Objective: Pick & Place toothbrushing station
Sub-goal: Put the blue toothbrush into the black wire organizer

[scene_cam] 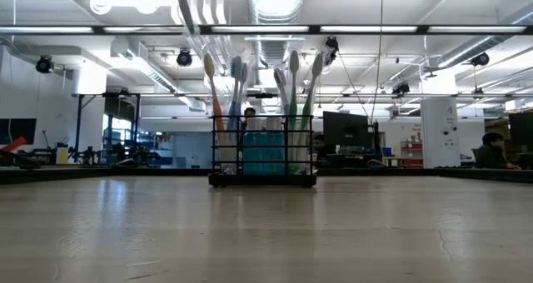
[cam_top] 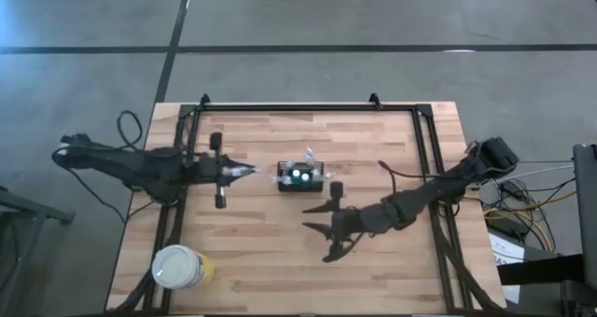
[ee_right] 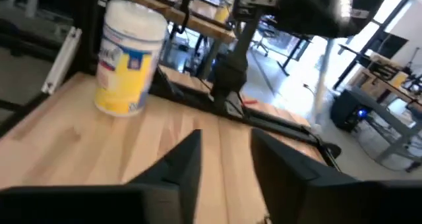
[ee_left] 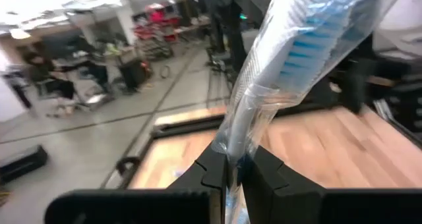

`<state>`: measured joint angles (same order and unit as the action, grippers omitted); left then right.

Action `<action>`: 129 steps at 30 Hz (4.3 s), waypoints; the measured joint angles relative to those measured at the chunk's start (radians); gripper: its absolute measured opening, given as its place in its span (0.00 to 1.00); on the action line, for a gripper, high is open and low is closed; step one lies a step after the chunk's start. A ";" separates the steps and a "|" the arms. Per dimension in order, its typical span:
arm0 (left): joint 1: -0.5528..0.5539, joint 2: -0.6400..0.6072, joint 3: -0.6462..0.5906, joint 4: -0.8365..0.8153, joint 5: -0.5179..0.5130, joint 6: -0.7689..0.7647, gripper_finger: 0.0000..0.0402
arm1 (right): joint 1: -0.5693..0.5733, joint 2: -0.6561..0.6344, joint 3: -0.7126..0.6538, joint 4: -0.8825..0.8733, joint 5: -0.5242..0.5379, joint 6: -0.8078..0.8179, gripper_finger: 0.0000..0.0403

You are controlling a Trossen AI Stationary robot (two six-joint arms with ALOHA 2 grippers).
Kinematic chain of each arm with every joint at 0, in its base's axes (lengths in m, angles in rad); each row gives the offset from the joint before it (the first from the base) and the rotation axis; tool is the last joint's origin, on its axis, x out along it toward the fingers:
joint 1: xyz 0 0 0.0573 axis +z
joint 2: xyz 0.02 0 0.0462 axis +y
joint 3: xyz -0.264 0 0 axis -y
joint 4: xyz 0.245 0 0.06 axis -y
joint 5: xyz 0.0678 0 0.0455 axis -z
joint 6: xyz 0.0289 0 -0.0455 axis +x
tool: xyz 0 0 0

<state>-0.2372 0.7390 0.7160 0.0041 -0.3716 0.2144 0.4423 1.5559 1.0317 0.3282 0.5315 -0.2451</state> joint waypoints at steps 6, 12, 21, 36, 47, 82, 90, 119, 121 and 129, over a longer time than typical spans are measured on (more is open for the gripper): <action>0.178 0.029 -0.100 0.091 0.228 -0.008 0.07 | -0.009 -0.197 -0.233 0.155 -0.151 0.011 0.05; 0.339 0.031 -0.129 0.100 0.505 -0.004 0.07 | -0.026 -0.458 -0.404 0.156 -0.258 0.103 0.02; 0.482 0.005 -0.133 0.074 0.740 -0.006 0.07 | -0.025 -0.681 -0.596 0.207 -0.267 0.112 0.02; 0.511 -0.252 -0.217 -0.124 0.799 0.100 0.07 | -0.042 -0.974 -0.886 0.342 -0.266 0.156 0.02; 0.515 -0.299 -0.453 0.275 0.733 -0.015 0.07 | -0.042 -0.979 -0.956 0.461 -0.191 0.132 0.02; 0.577 0.530 -0.065 0.328 0.765 0.008 0.07 | -0.042 -0.979 -0.942 0.432 -0.191 0.089 0.02; 0.579 0.532 -0.065 0.322 0.743 -0.004 0.07 | -0.042 -0.980 -0.942 0.433 -0.191 0.088 0.02; 0.580 0.696 -0.084 0.417 0.699 -0.059 0.27 | -0.042 -0.980 -0.942 0.432 -0.191 0.088 0.02; 0.580 0.670 -0.084 0.408 0.699 -0.063 0.33 | -0.042 -0.979 -0.942 0.432 -0.191 0.088 0.02; 0.582 0.603 -0.084 0.350 0.681 -0.066 0.53 | -0.042 -0.979 -0.942 0.432 -0.191 0.091 0.02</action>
<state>0.3445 1.3422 0.6315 0.3543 0.3092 0.1485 0.4005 0.5770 0.0895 0.7601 0.3401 -0.1538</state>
